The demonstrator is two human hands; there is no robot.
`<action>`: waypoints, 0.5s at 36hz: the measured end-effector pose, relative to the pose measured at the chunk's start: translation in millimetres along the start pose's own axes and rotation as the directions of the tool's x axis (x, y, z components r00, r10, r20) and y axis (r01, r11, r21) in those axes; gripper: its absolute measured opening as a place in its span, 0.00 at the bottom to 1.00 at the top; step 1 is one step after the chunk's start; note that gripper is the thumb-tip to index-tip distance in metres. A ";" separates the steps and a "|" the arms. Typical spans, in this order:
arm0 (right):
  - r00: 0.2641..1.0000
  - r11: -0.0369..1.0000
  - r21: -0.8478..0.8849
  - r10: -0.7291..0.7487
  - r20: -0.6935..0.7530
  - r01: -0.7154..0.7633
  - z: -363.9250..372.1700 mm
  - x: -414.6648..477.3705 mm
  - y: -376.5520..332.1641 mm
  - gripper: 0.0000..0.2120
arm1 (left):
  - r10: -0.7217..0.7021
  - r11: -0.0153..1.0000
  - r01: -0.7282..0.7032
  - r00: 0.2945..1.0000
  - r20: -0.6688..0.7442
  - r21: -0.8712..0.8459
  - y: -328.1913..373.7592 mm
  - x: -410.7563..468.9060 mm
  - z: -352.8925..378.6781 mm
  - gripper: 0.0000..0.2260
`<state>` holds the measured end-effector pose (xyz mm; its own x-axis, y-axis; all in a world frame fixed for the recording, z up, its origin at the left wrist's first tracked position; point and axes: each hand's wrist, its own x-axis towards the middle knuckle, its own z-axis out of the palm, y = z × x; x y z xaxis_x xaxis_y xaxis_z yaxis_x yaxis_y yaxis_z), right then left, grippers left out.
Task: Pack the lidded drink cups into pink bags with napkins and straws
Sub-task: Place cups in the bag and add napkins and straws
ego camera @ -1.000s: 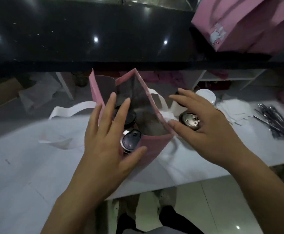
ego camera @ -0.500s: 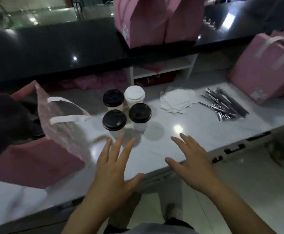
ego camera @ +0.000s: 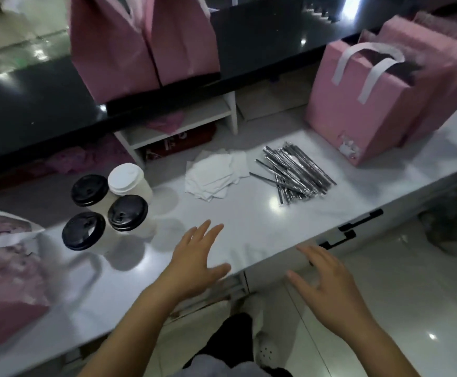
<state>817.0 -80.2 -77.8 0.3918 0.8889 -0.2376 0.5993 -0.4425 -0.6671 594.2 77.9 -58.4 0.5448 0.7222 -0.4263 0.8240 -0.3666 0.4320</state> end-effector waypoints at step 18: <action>0.996 0.996 0.051 0.071 0.061 -0.074 -59.0 124.1 28.4 0.21 | -0.313 0.924 0.186 0.869 -0.382 -0.334 -11.5 246.5 -56.3 0.22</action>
<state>923.8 10.6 -84.6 0.3902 0.8609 -0.3267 0.5324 -0.5004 -0.6828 710.3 293.2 -123.7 0.1561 0.9668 -0.2021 0.8106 -0.0084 0.5856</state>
